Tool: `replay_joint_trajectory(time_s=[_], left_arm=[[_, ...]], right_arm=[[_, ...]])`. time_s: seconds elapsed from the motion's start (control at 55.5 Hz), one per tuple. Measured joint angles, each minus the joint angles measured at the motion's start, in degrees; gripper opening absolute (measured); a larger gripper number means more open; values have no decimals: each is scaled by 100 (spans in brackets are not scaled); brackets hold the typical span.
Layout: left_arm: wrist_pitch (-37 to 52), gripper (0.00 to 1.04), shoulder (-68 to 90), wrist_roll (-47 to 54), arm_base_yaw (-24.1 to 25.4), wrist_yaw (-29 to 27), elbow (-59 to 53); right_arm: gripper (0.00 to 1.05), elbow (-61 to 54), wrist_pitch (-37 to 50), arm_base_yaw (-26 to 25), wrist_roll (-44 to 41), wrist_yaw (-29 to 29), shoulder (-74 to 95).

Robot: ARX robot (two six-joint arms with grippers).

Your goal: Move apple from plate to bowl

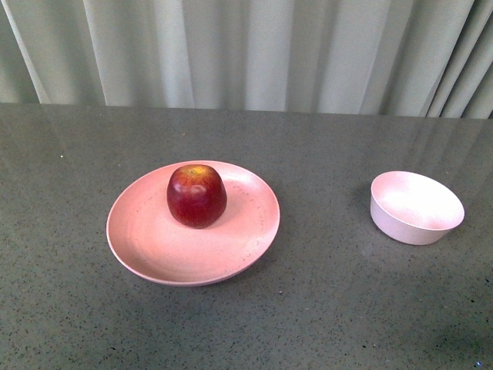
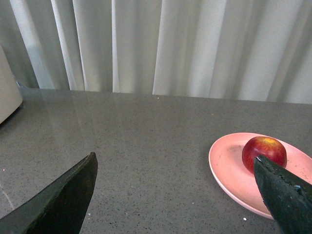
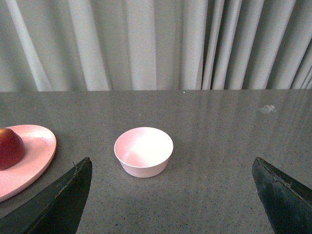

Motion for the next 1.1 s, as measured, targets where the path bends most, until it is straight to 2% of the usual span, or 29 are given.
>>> replay_joint_trajectory(time_s=[0.829, 0.919, 1.01, 1.1], left_arm=[[0, 96, 0, 2, 0, 0, 0], [0, 96, 0, 2, 0, 2, 0], [0, 96, 0, 0, 0, 2, 0], [0, 96, 0, 0, 0, 2, 0]], right_arm=[[96, 0, 0, 0, 0, 0, 0], [96, 656, -1373, -170, 289, 98, 1290], [96, 1058, -533, -511, 297, -85, 2844], [96, 1460, 345, -638, 260, -192, 4017]])
